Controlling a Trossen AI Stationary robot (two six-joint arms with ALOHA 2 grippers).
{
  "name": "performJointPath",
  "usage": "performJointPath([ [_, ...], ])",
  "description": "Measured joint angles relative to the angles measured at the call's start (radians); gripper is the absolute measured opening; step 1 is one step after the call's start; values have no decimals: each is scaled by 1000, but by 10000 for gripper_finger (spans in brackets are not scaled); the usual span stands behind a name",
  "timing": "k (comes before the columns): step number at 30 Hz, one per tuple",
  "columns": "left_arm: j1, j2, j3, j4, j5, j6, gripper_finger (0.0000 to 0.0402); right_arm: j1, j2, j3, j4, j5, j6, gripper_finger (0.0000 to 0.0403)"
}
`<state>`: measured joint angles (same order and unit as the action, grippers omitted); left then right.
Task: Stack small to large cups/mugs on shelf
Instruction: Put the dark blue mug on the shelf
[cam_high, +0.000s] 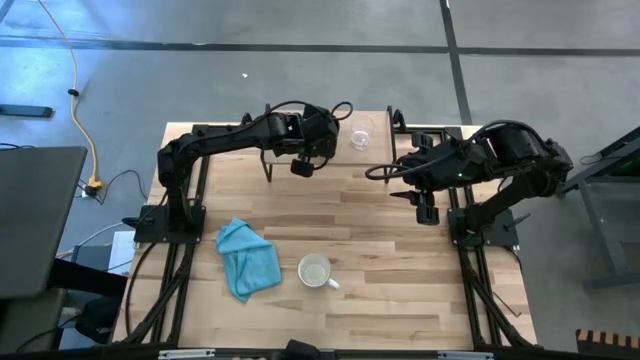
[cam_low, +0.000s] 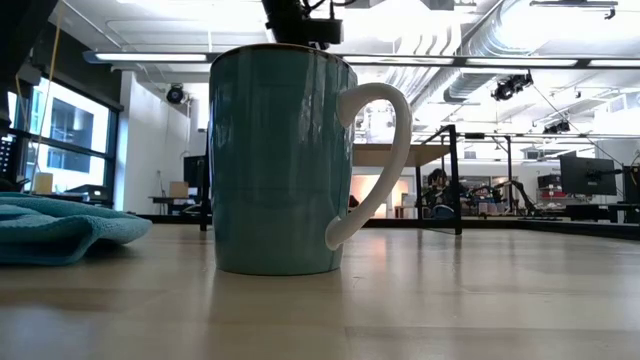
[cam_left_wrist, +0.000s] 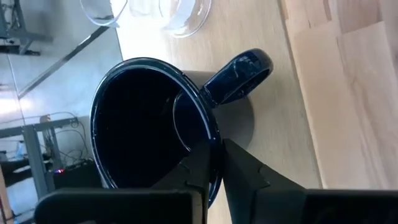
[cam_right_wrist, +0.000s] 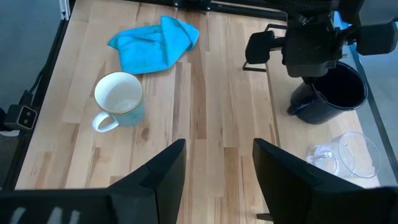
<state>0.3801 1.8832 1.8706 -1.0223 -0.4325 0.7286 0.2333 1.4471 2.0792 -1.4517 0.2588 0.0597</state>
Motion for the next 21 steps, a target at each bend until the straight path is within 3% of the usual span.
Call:
performJointPath([
  [21,18,0,0,-17,-6,149,27,0,-1,0,-4,0,13,179],
])
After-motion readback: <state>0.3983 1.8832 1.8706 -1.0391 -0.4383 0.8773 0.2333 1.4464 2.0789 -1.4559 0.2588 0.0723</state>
